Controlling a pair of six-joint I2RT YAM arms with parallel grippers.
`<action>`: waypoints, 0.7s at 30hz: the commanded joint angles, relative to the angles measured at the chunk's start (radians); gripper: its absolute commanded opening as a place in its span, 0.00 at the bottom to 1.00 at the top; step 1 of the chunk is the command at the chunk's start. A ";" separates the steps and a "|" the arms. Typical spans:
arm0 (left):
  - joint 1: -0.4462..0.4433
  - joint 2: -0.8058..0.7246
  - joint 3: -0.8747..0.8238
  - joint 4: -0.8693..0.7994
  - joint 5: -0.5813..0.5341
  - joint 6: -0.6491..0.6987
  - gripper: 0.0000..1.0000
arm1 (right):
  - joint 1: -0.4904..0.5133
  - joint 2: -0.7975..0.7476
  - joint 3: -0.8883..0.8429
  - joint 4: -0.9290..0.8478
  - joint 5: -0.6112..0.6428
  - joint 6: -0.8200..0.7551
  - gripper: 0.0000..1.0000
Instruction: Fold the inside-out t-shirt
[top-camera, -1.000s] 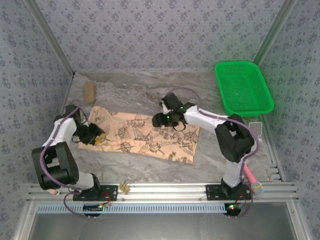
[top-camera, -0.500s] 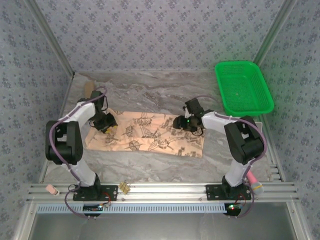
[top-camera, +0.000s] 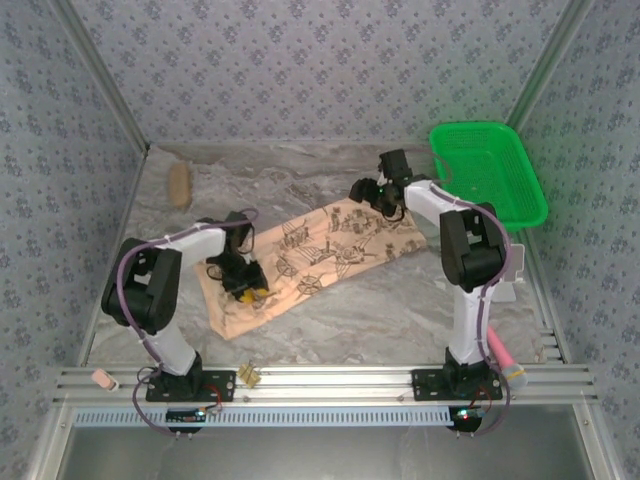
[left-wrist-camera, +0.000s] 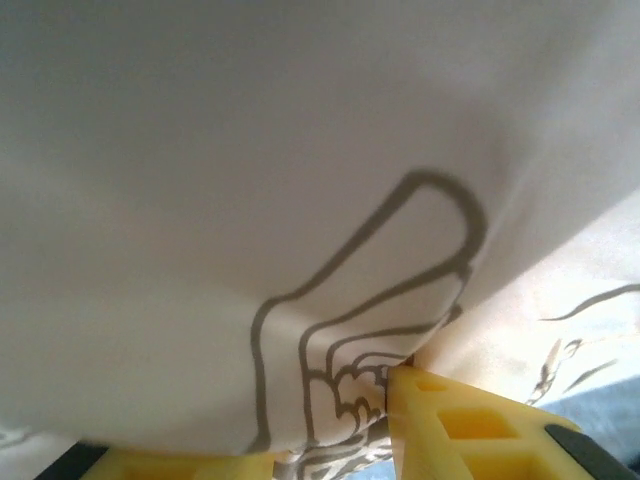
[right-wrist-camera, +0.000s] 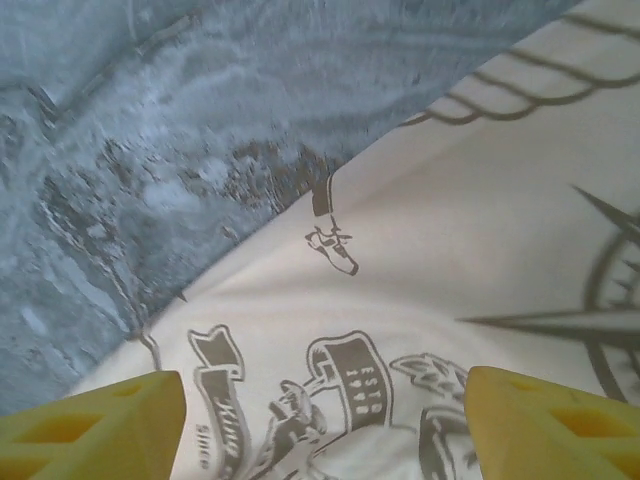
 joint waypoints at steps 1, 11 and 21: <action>-0.115 -0.050 -0.001 0.043 0.118 -0.098 0.34 | -0.010 -0.086 -0.010 -0.158 0.034 0.092 0.78; -0.245 -0.238 0.252 -0.260 -0.150 0.057 0.40 | 0.010 -0.270 -0.296 -0.169 0.202 0.133 0.82; -0.233 -0.084 0.169 -0.081 -0.287 0.207 0.40 | 0.089 -0.012 -0.114 -0.180 0.364 0.068 0.79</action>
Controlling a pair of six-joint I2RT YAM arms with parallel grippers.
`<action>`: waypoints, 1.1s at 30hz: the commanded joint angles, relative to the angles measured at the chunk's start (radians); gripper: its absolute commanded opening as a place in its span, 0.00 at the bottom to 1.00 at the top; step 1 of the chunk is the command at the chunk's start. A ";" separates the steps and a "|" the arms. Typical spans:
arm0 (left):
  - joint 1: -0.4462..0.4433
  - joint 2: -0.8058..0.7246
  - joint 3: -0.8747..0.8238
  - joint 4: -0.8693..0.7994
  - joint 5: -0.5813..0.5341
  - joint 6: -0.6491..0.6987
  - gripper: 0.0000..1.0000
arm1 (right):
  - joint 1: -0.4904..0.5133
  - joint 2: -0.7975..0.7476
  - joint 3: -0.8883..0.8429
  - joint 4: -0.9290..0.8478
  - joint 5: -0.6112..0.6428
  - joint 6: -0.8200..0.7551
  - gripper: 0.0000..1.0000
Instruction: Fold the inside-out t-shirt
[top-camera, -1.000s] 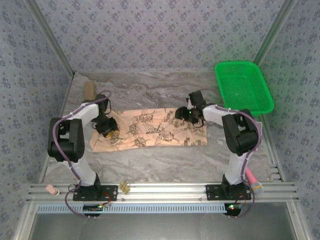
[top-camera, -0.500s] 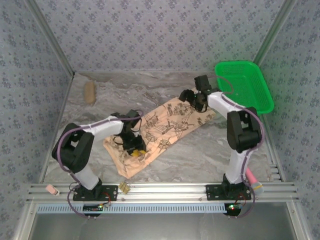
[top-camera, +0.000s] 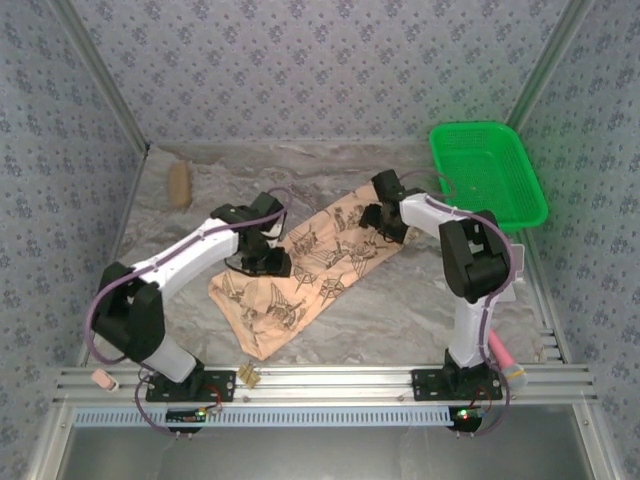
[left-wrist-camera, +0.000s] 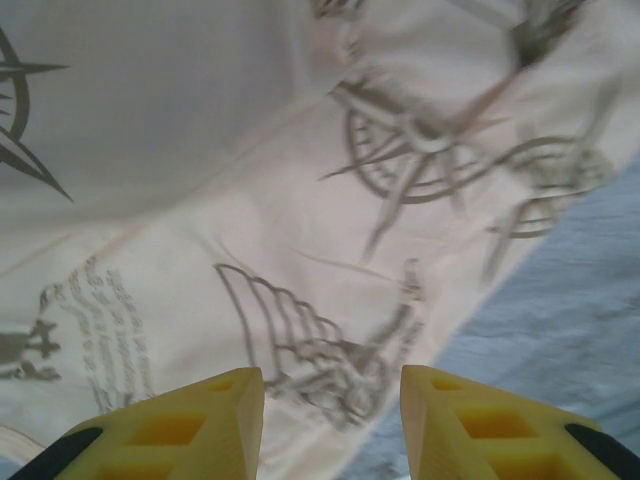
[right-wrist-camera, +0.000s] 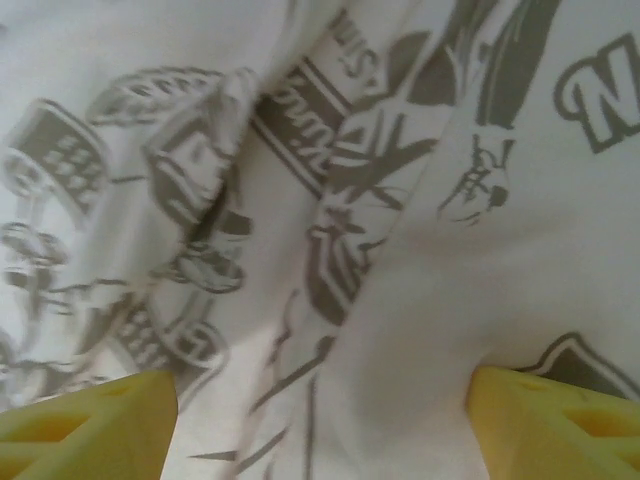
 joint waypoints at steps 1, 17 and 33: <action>-0.004 0.065 -0.057 0.025 -0.049 0.059 0.40 | 0.019 0.087 0.071 -0.037 0.088 -0.039 0.79; -0.274 0.292 0.032 0.222 0.080 -0.099 0.38 | 0.032 0.324 0.402 0.021 -0.034 -0.262 0.80; -0.492 0.536 0.525 0.193 0.257 -0.025 0.39 | -0.044 0.357 0.624 0.034 -0.498 -0.163 0.80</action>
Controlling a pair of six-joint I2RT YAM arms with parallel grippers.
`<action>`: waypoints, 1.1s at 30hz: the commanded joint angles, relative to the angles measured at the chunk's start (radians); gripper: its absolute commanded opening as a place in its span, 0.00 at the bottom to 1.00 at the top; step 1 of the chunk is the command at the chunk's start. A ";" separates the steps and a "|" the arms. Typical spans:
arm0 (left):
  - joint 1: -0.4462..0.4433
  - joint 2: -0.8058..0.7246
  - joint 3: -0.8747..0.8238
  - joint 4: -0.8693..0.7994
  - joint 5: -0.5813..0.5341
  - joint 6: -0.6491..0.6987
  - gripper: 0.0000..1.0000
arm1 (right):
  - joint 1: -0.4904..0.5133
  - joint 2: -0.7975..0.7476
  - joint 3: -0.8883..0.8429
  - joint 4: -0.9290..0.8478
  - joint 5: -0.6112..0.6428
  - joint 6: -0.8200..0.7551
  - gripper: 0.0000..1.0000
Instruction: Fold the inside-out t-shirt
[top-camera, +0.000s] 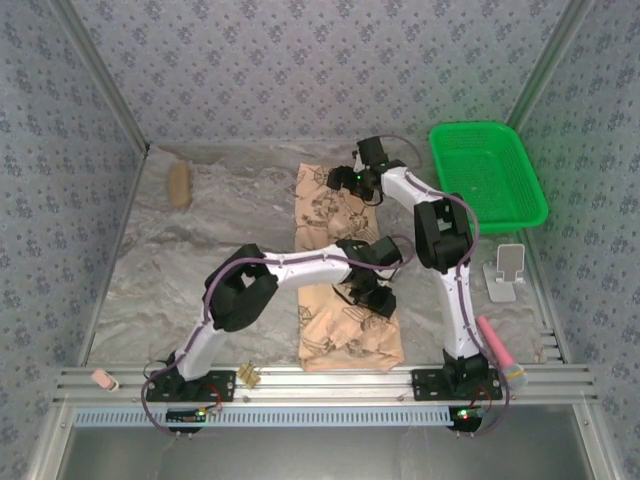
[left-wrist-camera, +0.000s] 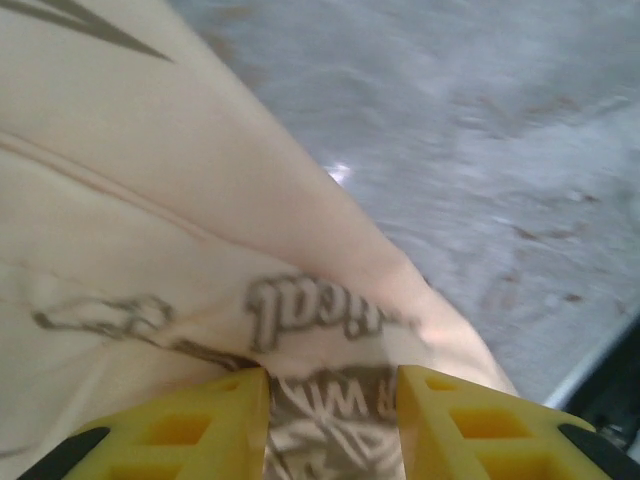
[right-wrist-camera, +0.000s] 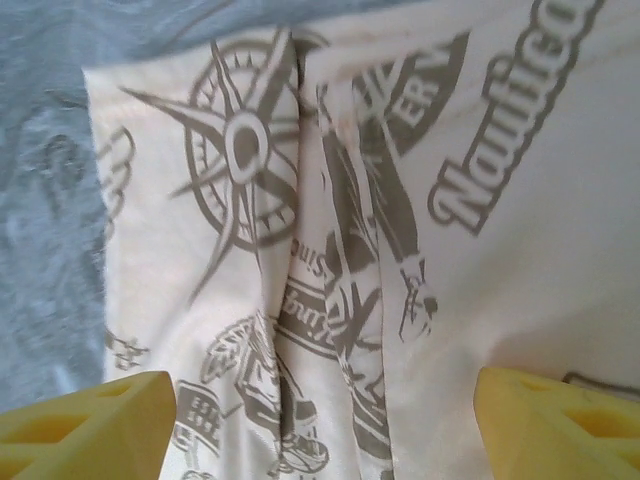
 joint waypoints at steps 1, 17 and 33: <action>0.010 -0.082 0.047 -0.087 0.060 0.074 0.39 | -0.026 -0.076 0.014 -0.053 -0.109 0.014 0.80; 0.319 -0.807 -0.633 0.245 -0.332 0.167 1.00 | -0.103 -0.791 -0.841 -0.109 0.023 -0.033 0.80; 0.496 -0.140 -0.080 0.192 -0.287 0.148 0.95 | 0.009 -0.724 -0.983 0.065 0.092 -0.030 0.52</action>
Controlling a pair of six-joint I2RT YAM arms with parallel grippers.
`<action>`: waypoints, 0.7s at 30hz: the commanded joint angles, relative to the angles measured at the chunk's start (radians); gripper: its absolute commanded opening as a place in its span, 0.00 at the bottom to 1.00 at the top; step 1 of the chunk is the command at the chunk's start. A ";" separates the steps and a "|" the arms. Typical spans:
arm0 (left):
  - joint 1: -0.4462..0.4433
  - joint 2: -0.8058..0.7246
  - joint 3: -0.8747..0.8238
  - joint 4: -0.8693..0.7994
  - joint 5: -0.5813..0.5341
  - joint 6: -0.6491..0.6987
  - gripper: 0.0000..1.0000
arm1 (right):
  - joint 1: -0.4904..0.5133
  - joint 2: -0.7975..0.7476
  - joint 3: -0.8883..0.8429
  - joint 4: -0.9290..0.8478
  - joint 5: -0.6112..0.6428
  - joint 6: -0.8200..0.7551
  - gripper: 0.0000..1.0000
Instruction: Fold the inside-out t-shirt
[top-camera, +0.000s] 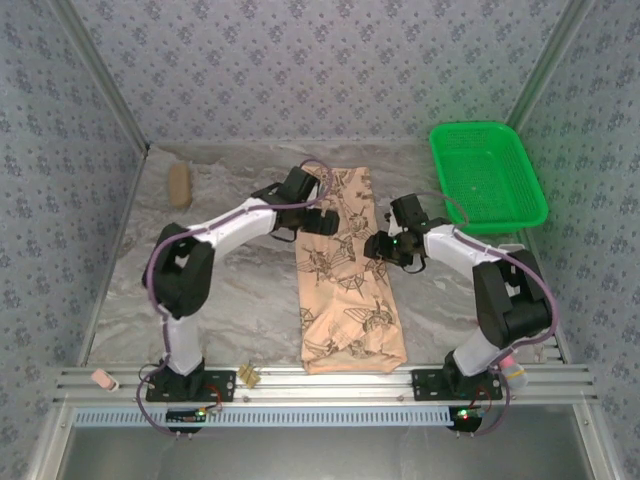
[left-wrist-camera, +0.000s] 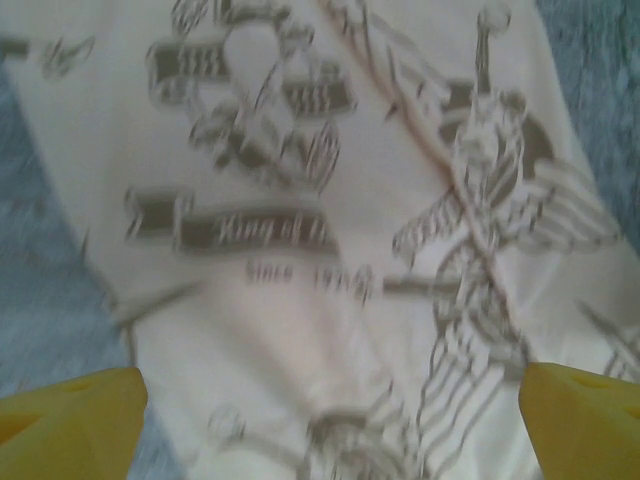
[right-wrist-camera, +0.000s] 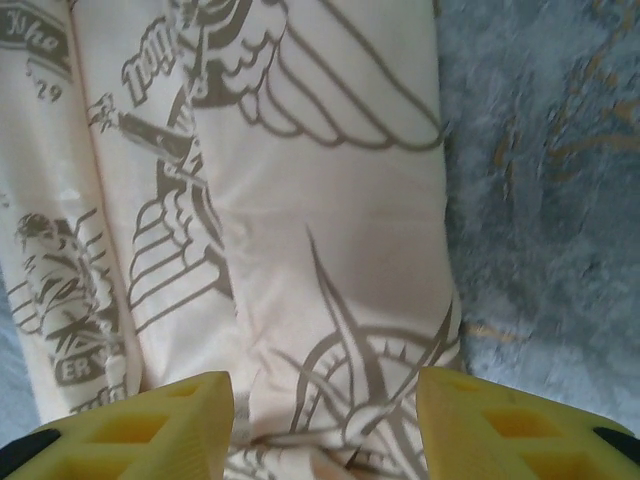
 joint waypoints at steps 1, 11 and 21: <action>0.029 0.109 0.105 -0.037 0.017 -0.035 0.95 | -0.005 0.061 0.020 0.072 0.044 0.009 0.49; 0.118 0.333 0.273 -0.081 0.055 -0.174 0.95 | 0.047 0.276 0.157 0.131 0.022 0.056 0.40; 0.266 0.366 0.309 -0.101 0.069 -0.174 0.95 | 0.119 0.429 0.369 0.142 0.059 0.196 0.46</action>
